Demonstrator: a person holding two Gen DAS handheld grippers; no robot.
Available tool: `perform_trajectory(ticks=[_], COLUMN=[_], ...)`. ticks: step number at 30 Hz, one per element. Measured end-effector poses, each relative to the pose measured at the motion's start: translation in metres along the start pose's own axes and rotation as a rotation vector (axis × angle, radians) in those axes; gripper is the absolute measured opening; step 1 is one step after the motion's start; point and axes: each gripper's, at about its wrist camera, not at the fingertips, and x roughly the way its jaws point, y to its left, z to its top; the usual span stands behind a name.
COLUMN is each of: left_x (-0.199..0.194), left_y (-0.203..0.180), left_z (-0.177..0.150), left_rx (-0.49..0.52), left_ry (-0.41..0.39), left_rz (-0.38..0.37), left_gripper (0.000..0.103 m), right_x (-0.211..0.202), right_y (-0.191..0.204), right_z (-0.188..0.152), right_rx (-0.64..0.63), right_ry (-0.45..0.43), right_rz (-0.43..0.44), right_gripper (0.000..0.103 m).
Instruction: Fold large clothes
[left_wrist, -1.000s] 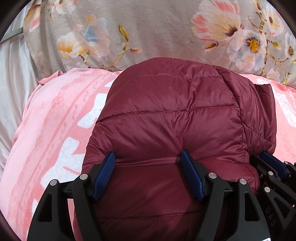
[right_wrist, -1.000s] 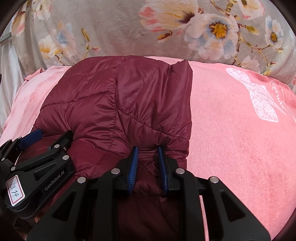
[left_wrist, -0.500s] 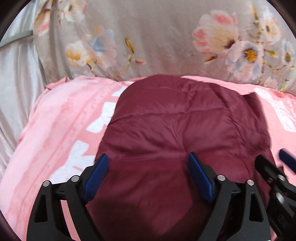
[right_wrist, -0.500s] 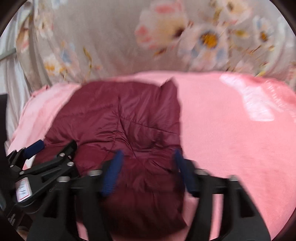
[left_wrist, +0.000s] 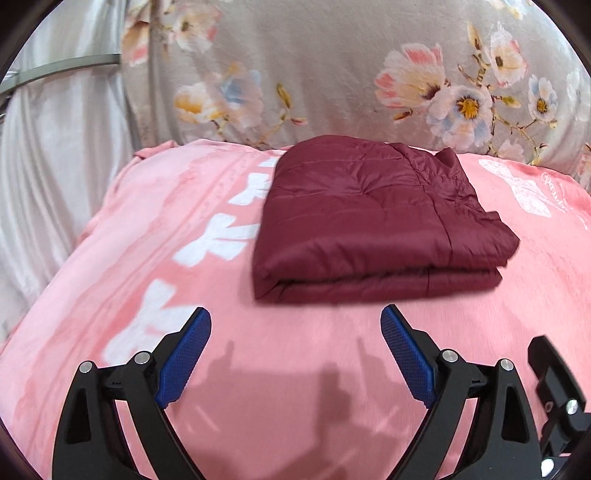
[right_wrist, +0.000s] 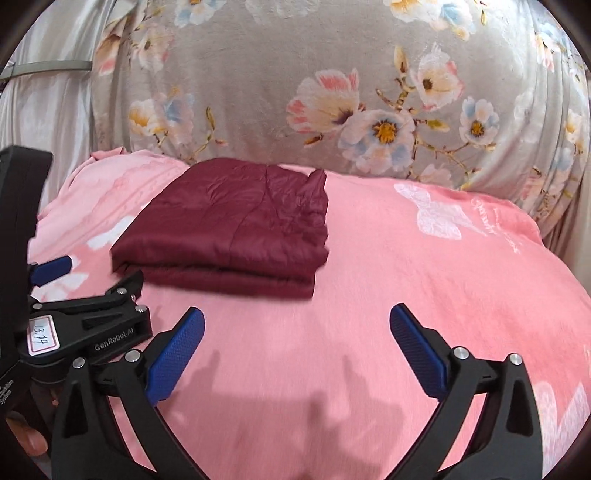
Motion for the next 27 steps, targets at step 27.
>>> perform_trajectory(ticks=[27], left_x=[-0.028], left_y=[0.009], left_z=[-0.037], left_rx=[-0.031], left_ry=[0.06], left_rz=[0.038], left_gripper=[0.091], right_x=[-0.015], right_y=[-0.001], right_z=[-0.03], right_rx=[0.073], right_ry=[0.114], right_rz=[0.007], right_gripper=[0.098])
